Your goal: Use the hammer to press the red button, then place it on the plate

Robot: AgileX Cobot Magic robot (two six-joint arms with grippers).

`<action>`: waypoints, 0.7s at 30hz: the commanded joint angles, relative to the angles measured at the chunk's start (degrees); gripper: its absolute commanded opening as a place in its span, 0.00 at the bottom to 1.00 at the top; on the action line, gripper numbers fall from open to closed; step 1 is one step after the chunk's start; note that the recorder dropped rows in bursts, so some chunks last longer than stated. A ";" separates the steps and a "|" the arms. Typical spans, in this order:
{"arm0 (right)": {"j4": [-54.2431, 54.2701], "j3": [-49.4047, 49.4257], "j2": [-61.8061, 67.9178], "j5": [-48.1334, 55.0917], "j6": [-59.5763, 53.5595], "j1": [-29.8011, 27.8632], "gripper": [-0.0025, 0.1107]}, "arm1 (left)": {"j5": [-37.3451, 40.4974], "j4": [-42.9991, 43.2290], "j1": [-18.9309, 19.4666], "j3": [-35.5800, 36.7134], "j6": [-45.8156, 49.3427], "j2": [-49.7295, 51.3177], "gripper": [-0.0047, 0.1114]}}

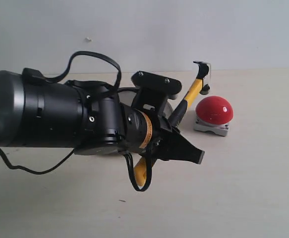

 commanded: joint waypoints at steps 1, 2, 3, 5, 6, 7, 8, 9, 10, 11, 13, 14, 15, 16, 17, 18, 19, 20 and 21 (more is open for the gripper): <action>-0.14 0.28 -0.37 -0.37 -0.36 -0.37 0.02 | -6.78 2.93 -0.27 -1.55 -0.11 -0.63 0.04; -0.14 0.28 -0.37 -0.37 -0.36 -0.37 0.02 | -8.44 2.93 -0.27 -1.55 -0.11 -0.63 0.04; -0.14 0.28 -0.37 -0.37 -0.36 -0.37 0.02 | -10.25 2.93 -0.27 -1.55 -0.11 -0.63 0.04; -0.14 0.28 -0.37 -0.37 -0.36 -0.37 0.02 | -12.88 2.93 -0.37 -1.55 -0.11 -0.63 0.04; -0.14 0.28 -0.37 -0.37 -0.36 -0.37 0.02 | -14.12 2.93 -0.37 -1.55 -0.11 -0.63 0.04; -0.14 0.28 -0.37 -0.37 -0.36 -0.37 0.02 | -16.02 2.93 -0.37 -1.55 -0.11 -0.63 0.04; -0.14 0.28 -0.37 -0.37 -0.36 -0.37 0.02 | -17.27 3.11 -0.37 -1.55 -0.11 -0.63 0.04; -0.14 0.28 -0.37 -0.37 -0.36 -0.37 0.02 | -18.61 3.80 -0.37 -1.55 0.03 -0.63 0.04; -0.14 0.28 -0.37 -0.37 -0.36 -0.37 0.02 | -19.60 3.81 -0.37 -1.55 0.03 -0.63 0.04; -0.14 0.28 -0.37 -0.37 -0.36 -0.37 0.02 | -19.90 3.81 -0.37 -1.55 -0.25 -0.63 0.04; -0.14 0.28 -0.37 -0.37 -0.36 -0.37 0.02 | -19.20 3.81 -0.37 -1.66 -2.37 -0.63 0.04; -0.14 0.28 -0.37 -0.37 -0.36 -0.37 0.02 | -18.18 3.81 -0.37 -1.84 -3.19 -0.63 0.04; -0.14 0.28 -0.37 -0.37 -0.36 -0.37 0.02 | -15.58 3.81 -0.37 -2.35 -3.44 -0.63 0.04; -0.14 0.28 -0.37 -0.37 -0.36 -0.37 0.02 | -12.63 3.81 -0.67 -2.89 -3.44 -0.63 0.04; -0.14 0.28 -0.37 -0.37 -0.36 -0.37 0.02 | -10.04 3.81 -0.94 -3.36 -3.44 -0.63 0.04; -0.14 0.28 -0.37 -0.37 -0.36 -0.37 0.02 | -7.01 3.81 -1.16 -4.04 -3.34 -0.63 0.04; -0.14 0.28 -0.37 -0.37 -0.36 -0.37 0.02 | -4.36 3.95 -1.62 -4.60 -3.07 -0.63 0.04; -0.14 0.28 -0.37 -0.37 -0.36 -0.37 0.02 | -2.36 4.20 -1.80 -5.18 -2.95 -0.63 0.04; -0.14 0.28 -0.37 -0.37 -0.36 -0.37 0.02 | -1.50 4.20 -2.09 -5.65 -2.95 -0.63 0.04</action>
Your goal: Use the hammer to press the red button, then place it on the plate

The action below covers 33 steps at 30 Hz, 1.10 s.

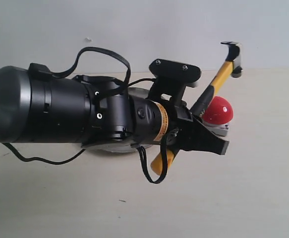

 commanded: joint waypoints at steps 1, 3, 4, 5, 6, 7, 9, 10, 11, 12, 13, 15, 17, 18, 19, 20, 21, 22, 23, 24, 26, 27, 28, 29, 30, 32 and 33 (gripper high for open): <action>-0.14 0.28 -0.37 -0.37 -0.36 -0.37 0.02 | 5.66 0.56 -1.46 -2.97 0.08 -1.10 0.04; -0.14 0.28 -0.37 -0.37 -0.36 -0.37 0.02 | 5.96 0.56 -2.13 -3.37 0.08 -1.10 0.04; -0.14 0.28 -0.37 -0.37 -0.36 -0.37 0.02 | 6.91 0.56 -2.77 -3.88 0.08 -0.42 0.04; -0.14 0.28 -0.37 -0.37 -0.36 -0.37 0.02 | 8.09 0.56 -2.99 -4.25 0.08 0.09 0.04; -0.14 0.28 -0.37 -0.37 -0.36 -0.37 0.02 | 10.96 0.40 -3.23 -5.15 0.08 1.43 0.04; -0.14 0.28 -0.37 -0.37 -0.36 -0.37 0.02 | 11.29 0.29 -3.31 -5.26 0.08 2.02 0.04; -0.14 0.28 -0.37 -0.37 -0.36 -0.37 0.02 | 11.29 0.29 -3.31 -5.41 -0.16 3.45 0.04; -0.14 0.28 -0.37 -0.37 -0.36 -0.37 0.02 | 11.29 0.18 -3.31 -5.41 -0.29 4.16 0.04; -0.14 0.28 -0.37 -0.37 -0.36 -0.37 0.02 | 10.80 0.18 -3.31 -5.41 -0.29 4.88 0.04; -0.14 0.28 -0.37 -0.37 -0.36 -0.37 0.02 | 10.23 0.42 -3.31 -5.41 -0.29 5.16 0.04; -0.14 0.28 -0.37 -0.37 -0.36 -0.37 0.02 | 9.15 0.43 -3.31 -5.41 -0.29 5.39 0.04; -0.14 0.28 -0.37 -0.37 -0.36 -0.37 0.02 | 8.16 0.82 -3.21 -6.16 -0.29 5.66 0.04; -0.14 0.28 -0.37 -0.37 -0.36 -0.37 0.02 | 10.06 0.96 -3.11 -8.03 -0.29 5.91 0.04; -0.14 0.28 -0.37 -0.37 -0.36 -0.37 0.02 | 11.12 0.96 -3.11 -9.11 -0.29 6.03 0.04; -0.14 0.28 -0.37 -0.37 -0.36 -0.37 0.02 | 11.45 1.22 -3.11 -10.22 -0.29 6.24 0.04; -0.14 0.28 -0.37 -0.37 -0.36 -0.37 0.02 | 11.45 1.22 -3.00 -10.81 -0.29 6.23 0.04; -0.14 0.28 -0.37 -0.37 -0.36 -0.37 0.02 | 11.45 1.22 -2.89 -11.46 -0.51 6.36 0.04; -0.14 0.28 -0.37 -0.37 -0.36 -0.37 0.02 | 11.33 1.22 -2.77 -11.98 -0.64 6.63 0.04; -0.14 0.28 -0.37 -0.37 -0.36 -0.37 0.02 | 11.33 0.75 -2.64 -12.56 -0.64 6.89 0.04; -0.14 0.28 -0.37 -0.37 -0.36 -0.37 0.02 | 11.33 0.64 -2.60 -12.90 -0.64 7.23 0.04; -0.14 0.28 -0.37 -0.37 -0.36 -0.37 0.02 | 11.55 0.64 -2.60 -13.65 -0.53 8.01 0.04; -0.14 0.28 -0.37 -0.37 -0.36 -0.37 0.02 | 11.70 0.64 -2.60 -13.96 -0.53 8.57 0.04; -0.14 0.28 -0.37 -0.37 -0.36 -0.37 0.02 | 11.70 0.50 -2.60 -14.20 -0.53 9.20 0.04; -0.14 0.28 -0.37 -0.37 -0.36 -0.37 0.02 | 11.81 0.50 -2.60 -14.48 -0.53 9.87 0.04; -0.14 0.28 -0.37 -0.37 -0.36 -0.37 0.02 | 12.00 0.50 -2.49 -14.61 -0.53 10.07 0.04; -0.14 0.28 -0.37 -0.29 -0.36 -0.37 0.02 | 12.09 0.64 -2.08 -14.90 -0.53 10.41 0.04; -0.14 0.28 -0.37 -0.29 -0.36 -0.37 0.02 | 12.52 0.37 -1.95 -15.11 -0.40 10.41 0.04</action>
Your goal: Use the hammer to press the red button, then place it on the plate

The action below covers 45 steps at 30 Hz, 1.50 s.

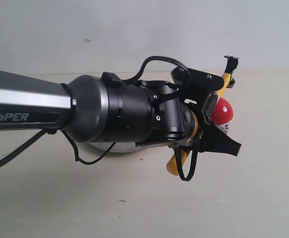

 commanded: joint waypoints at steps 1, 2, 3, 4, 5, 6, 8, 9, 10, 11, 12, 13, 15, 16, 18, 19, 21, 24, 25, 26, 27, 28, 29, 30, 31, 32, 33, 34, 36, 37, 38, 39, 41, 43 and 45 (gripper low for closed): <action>-0.14 0.28 -0.37 -0.29 -0.36 -0.37 0.02 | -0.50 1.05 1.12 -1.82 0.07 -0.45 0.04; -0.14 0.28 -0.37 -0.29 -0.36 -0.37 0.02 | -0.34 1.05 1.28 -1.82 0.07 -0.45 0.04; -0.14 0.28 -0.37 -0.29 -0.36 -0.37 0.02 | -0.24 1.05 1.40 -1.82 0.19 -0.45 0.04; -0.14 0.28 -0.37 -0.29 -0.36 -0.37 0.02 | -0.24 1.05 1.62 -1.82 0.19 -0.45 0.04; -0.14 0.28 -0.37 -0.29 -0.36 -0.37 0.02 | -0.24 1.05 1.68 -1.82 0.19 -0.45 0.04; -0.14 0.28 -0.37 -0.29 -0.36 -0.37 0.02 | -0.24 1.05 1.68 -1.82 0.19 -0.45 0.04; -0.14 0.28 -0.37 -0.29 -0.36 -0.37 0.02 | -0.36 1.05 1.66 -1.82 0.31 -0.28 0.04; -0.14 0.28 -0.37 -0.29 -0.36 -0.37 0.02 | -0.61 1.05 1.66 -1.82 0.44 -0.18 0.04; -0.14 0.28 -0.37 -0.29 -0.36 -0.37 0.02 | -0.74 1.05 1.66 -1.82 0.43 -0.18 0.04; -0.14 0.28 -0.37 -0.29 -0.36 -0.37 0.02 | -0.74 1.05 1.66 -1.82 0.43 -0.04 0.04; -0.14 0.28 -0.37 -0.29 -0.36 -0.37 0.02 | -0.74 1.05 1.66 -1.82 0.43 -0.04 0.04; -0.14 0.28 -0.37 -0.29 -0.36 -0.37 0.02 | -0.74 1.05 1.66 -1.82 0.67 -0.05 0.04; -0.14 0.28 -0.37 -0.29 -0.36 -0.37 0.02 | -0.74 1.05 1.66 -1.82 0.87 -0.05 0.04; -0.14 0.28 -0.37 -0.29 -0.36 -0.37 0.02 | -0.64 1.05 1.66 -1.82 1.39 -0.05 0.04; -0.14 0.28 -0.37 -0.29 -0.36 -0.37 0.02 | -0.24 1.05 1.66 -1.82 1.92 -0.30 0.04; -0.14 0.28 -0.37 -0.29 -0.36 -0.37 0.02 | 0.07 1.05 1.66 -1.82 2.46 -0.79 0.04; -0.14 0.28 -0.37 -0.29 -0.36 -0.37 0.02 | 1.19 1.05 1.81 -2.07 3.95 -1.88 0.04; -0.14 0.28 -0.37 -0.29 -0.36 -0.37 0.02 | 4.14 1.05 1.81 -3.88 6.39 -4.07 0.04; -0.14 0.28 -0.37 -0.29 -0.36 -0.37 0.02 | 4.98 1.05 1.81 -4.62 7.31 -5.05 0.04; -0.14 0.28 -0.37 -0.29 -0.36 -0.37 0.02 | 5.77 0.95 1.81 -5.46 8.12 -6.00 0.04; -0.14 0.28 -0.37 -0.29 -0.36 -0.37 0.02 | 6.31 0.76 1.81 -6.21 9.06 -6.90 0.04; -0.14 0.28 -0.37 -0.29 -0.36 -0.37 0.02 | 6.85 0.25 1.81 -7.19 10.28 -7.77 0.04; -0.14 0.28 -0.37 -0.29 -0.36 -0.37 0.02 | 7.36 -0.40 1.81 -8.12 11.43 -8.63 0.04; -0.14 0.28 -0.37 -0.29 -0.36 -0.37 0.02 | 7.51 -0.84 1.81 -8.83 12.18 -9.31 0.04; -0.14 0.28 -0.37 -0.29 -0.36 -0.37 0.02 | 7.64 -1.25 1.81 -9.61 12.70 -10.09 0.04; -0.14 0.28 -0.37 -0.29 -0.36 -0.37 0.02 | 7.64 -1.73 1.81 -10.18 13.25 -10.80 0.04; -0.14 0.28 -0.37 -0.29 -0.36 -0.37 0.02 | 7.64 -2.18 1.81 -10.60 13.57 -11.32 0.04; -0.14 0.28 -0.37 -0.29 -0.36 -0.37 0.02 | 7.64 -2.17 1.81 -10.85 13.72 -11.71 0.04; -0.14 0.28 -0.37 -0.29 -0.36 -0.37 0.02 | 8.14 -2.42 1.81 -11.12 13.72 -12.16 0.04; -0.14 0.28 -0.37 -0.29 -0.36 -0.37 0.02 | 8.44 -2.97 1.81 -11.12 13.72 -12.16 0.04; -0.14 0.28 -0.37 -0.29 -0.36 -0.37 0.02 | 9.13 -4.61 1.81 -11.12 14.74 -11.87 0.04; -0.14 0.28 -0.37 -0.29 -0.36 -0.37 0.02 | 9.61 -6.56 1.81 -11.12 16.50 -11.29 0.04; -0.14 0.28 -0.37 -0.29 -0.36 -0.37 0.02 | 9.84 -13.51 1.81 -10.71 23.46 -9.51 0.04; -0.14 0.28 -0.37 -0.29 -0.36 -0.37 0.02 | 8.83 -18.86 1.81 -9.76 27.73 -7.70 0.04; -0.14 0.28 -0.37 -0.29 -0.36 -0.37 0.02 | 8.03 -20.35 1.81 -9.25 28.67 -5.74 0.04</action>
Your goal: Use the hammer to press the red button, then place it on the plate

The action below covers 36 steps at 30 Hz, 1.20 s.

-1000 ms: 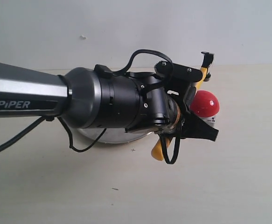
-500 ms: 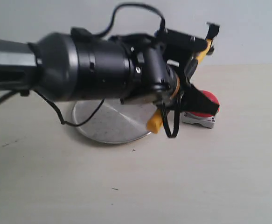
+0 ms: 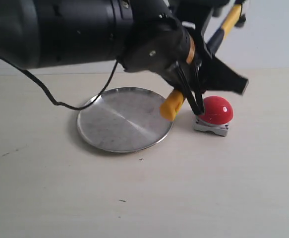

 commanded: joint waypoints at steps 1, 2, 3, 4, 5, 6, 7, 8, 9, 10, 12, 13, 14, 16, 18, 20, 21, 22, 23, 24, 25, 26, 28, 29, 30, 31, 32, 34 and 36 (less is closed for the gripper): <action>-0.14 0.28 -0.37 -0.29 -0.36 -0.37 0.02 | -3.31 -5.56 0.02 0.89 4.95 3.58 0.04; -0.14 0.28 -0.37 -0.29 -0.36 -0.37 0.02 | -3.31 -5.83 0.02 0.89 4.95 4.42 0.04; -0.14 0.28 -0.37 -0.29 -0.36 -0.37 0.02 | -3.42 -6.11 0.02 0.89 4.95 4.99 0.04; -0.14 0.28 -0.37 -0.29 -0.36 -0.37 0.02 | -3.41 -6.40 0.02 0.89 4.95 5.73 0.04; -0.14 0.28 -0.37 -0.29 -0.36 -0.37 0.02 | -3.18 -6.82 0.02 0.89 4.95 6.35 0.04; -0.14 0.28 -0.37 -0.29 -0.36 -0.37 0.02 | -3.19 -7.12 0.02 0.89 4.95 6.89 0.04; -0.14 0.28 -0.37 -0.29 -0.36 -0.37 0.02 | -3.04 -7.40 0.02 0.89 4.95 7.45 0.04; -0.14 0.28 -0.37 -0.29 -0.36 -0.37 0.02 | -3.04 -7.55 0.02 0.89 4.95 7.75 0.04; -0.14 0.28 -0.37 -0.29 -0.36 -0.37 0.02 | -3.04 -7.65 0.02 0.89 4.95 8.03 0.04; -0.14 0.28 -0.37 -0.29 -0.36 -0.37 0.02 | -3.04 -7.65 0.02 0.89 4.95 8.31 0.04; -0.14 0.28 -0.37 -0.29 -0.36 -0.37 0.02 | -3.53 -7.65 0.02 0.89 4.95 8.34 0.04; -0.14 0.28 -0.37 -0.29 -0.36 -0.37 0.02 | -3.89 -7.65 0.02 0.90 4.72 8.34 0.04; -0.14 0.28 -0.37 -0.29 -0.36 -0.37 0.02 | -4.18 -7.65 0.02 0.90 4.53 8.34 0.04; -0.14 0.28 -0.37 -0.29 -0.36 -0.37 0.02 | -4.73 -7.65 0.02 1.14 4.05 8.34 0.04; -0.14 0.28 -0.37 -0.29 -0.36 -0.37 0.02 | -7.06 -7.54 0.12 2.49 3.50 7.67 0.04; -0.14 0.28 -0.37 -0.29 -0.36 -0.37 0.02 | -11.68 -7.54 0.56 5.24 2.98 6.42 0.04; -0.14 0.28 -0.37 -0.29 -0.36 -0.37 0.02 | -13.85 -7.54 0.56 6.90 2.32 5.75 0.04; -0.14 0.28 -0.37 -0.29 -0.36 -0.37 0.02 | -15.44 -7.41 0.81 8.22 1.66 4.79 0.04; -0.14 0.28 -0.37 -0.29 -0.36 -0.37 0.02 | -17.03 -7.55 1.25 9.96 1.68 3.93 0.04; -0.14 0.28 -0.37 -0.29 -0.36 -0.37 0.02 | -17.57 -7.55 1.39 10.98 1.41 3.24 0.04; -0.14 0.28 -0.37 -0.29 -0.36 -0.37 0.02 | -17.86 -7.55 1.77 12.12 1.41 2.67 0.04; -0.14 0.28 -0.37 -0.29 -0.36 -0.37 0.02 | -17.86 -7.55 1.77 12.97 1.30 2.47 0.04; -0.14 0.28 -0.37 -0.29 -0.36 -0.37 0.02 | -17.86 -7.44 1.77 13.93 1.30 2.35 0.04; -0.14 0.28 -0.37 -0.29 -0.36 -0.37 0.02 | -17.86 -7.44 1.77 14.03 1.30 2.45 0.04; -0.14 0.28 -0.37 -0.29 -0.36 -0.37 0.02 | -17.75 -7.44 1.77 14.03 1.30 2.56 0.04; -0.14 0.28 -0.37 -0.29 -0.36 -0.37 0.02 | -17.75 -7.44 1.77 14.03 1.30 2.68 0.04; -0.14 0.28 -0.37 -0.29 -0.36 -0.37 0.02 | -17.85 -7.44 1.77 14.03 1.30 2.67 0.04; -0.14 0.28 -0.37 -0.29 -0.36 -0.37 0.02 | -17.60 -7.44 1.77 14.03 1.30 2.67 0.04; -0.14 0.28 -0.37 -0.29 -0.36 -0.37 0.02 | -16.70 -7.02 1.77 14.03 1.68 2.67 0.04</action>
